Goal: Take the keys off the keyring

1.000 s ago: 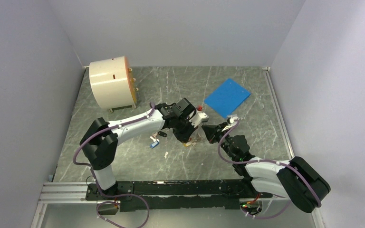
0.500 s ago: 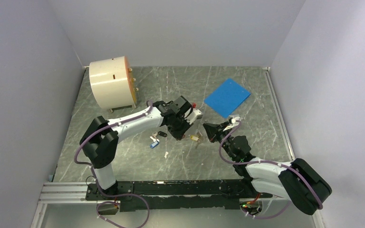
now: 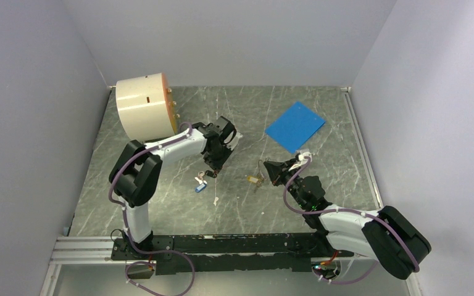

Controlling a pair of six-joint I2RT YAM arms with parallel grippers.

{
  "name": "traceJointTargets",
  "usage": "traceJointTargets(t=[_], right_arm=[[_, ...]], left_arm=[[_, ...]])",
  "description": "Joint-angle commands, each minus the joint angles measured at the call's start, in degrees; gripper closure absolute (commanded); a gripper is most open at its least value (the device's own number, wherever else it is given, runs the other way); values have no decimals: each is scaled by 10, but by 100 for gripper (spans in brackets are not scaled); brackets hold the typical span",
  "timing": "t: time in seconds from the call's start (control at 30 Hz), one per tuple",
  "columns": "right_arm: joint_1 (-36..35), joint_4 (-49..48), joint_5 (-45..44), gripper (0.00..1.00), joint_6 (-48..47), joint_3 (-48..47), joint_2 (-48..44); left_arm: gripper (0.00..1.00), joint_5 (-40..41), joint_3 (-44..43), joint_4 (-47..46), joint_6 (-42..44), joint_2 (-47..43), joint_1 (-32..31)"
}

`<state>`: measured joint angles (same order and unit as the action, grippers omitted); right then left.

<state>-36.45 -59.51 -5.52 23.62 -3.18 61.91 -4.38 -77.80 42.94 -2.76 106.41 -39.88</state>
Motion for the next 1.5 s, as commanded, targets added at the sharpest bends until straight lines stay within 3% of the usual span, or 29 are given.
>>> traceJointTargets(t=[0.0,0.27,0.63,0.87,1.17,1.47], right_arm=[[0,-20,14,100,-13,-20,-7],[1,-7,23,100,-16,-24,-19],[-3,99,26,100,-3,-63,-72],[-9,208,31,100,7,-110,-115],[-44,271,10,100,19,-168,-115],[-66,318,-22,100,26,-203,-128]], left_arm=[[76,16,-15,9,-19,8,10],[51,8,-15,3,-28,-11,17],[48,-31,5,-43,-83,-109,6],[45,-41,114,-192,-171,-180,-40],[45,-18,256,-406,-182,-227,-83],[43,9,320,-562,-147,-219,-120]])
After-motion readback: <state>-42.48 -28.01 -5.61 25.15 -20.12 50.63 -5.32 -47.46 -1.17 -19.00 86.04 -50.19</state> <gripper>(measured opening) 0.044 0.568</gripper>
